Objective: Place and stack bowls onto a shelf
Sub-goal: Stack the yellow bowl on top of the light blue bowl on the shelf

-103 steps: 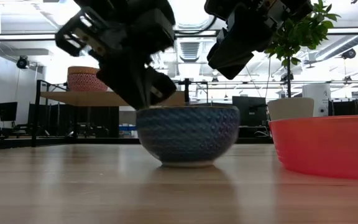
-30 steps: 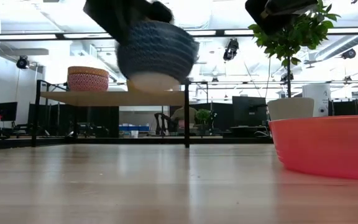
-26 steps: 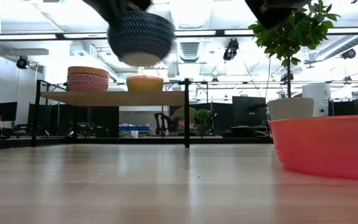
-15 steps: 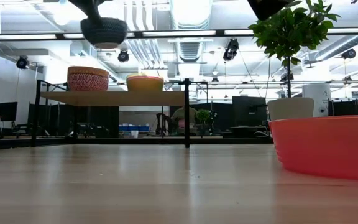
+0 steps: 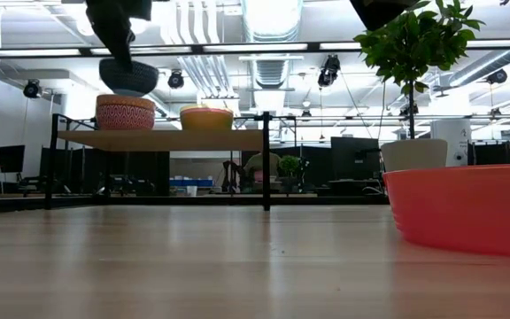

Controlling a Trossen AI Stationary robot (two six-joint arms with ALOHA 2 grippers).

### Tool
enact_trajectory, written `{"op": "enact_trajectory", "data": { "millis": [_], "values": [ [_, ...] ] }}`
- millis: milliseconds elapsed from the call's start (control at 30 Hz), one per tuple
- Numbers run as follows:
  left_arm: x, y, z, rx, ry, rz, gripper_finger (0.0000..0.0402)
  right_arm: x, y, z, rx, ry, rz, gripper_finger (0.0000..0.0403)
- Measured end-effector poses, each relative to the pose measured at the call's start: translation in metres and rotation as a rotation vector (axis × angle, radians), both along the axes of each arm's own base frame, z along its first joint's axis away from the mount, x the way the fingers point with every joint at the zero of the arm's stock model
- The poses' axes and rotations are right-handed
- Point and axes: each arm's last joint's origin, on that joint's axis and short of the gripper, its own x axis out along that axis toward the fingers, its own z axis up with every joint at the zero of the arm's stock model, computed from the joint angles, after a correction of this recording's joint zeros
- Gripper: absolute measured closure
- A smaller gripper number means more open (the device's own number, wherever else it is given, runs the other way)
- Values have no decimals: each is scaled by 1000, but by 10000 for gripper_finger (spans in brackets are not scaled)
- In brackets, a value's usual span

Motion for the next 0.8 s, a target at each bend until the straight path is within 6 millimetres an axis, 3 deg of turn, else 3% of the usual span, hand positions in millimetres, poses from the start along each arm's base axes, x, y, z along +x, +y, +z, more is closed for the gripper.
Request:
{"op": "enact_trajectory", "data": {
  "millis": [800],
  "values": [
    [12,13,-14,-1,120,35,363,0,0,0,6,2,-5,394]
  ]
}}
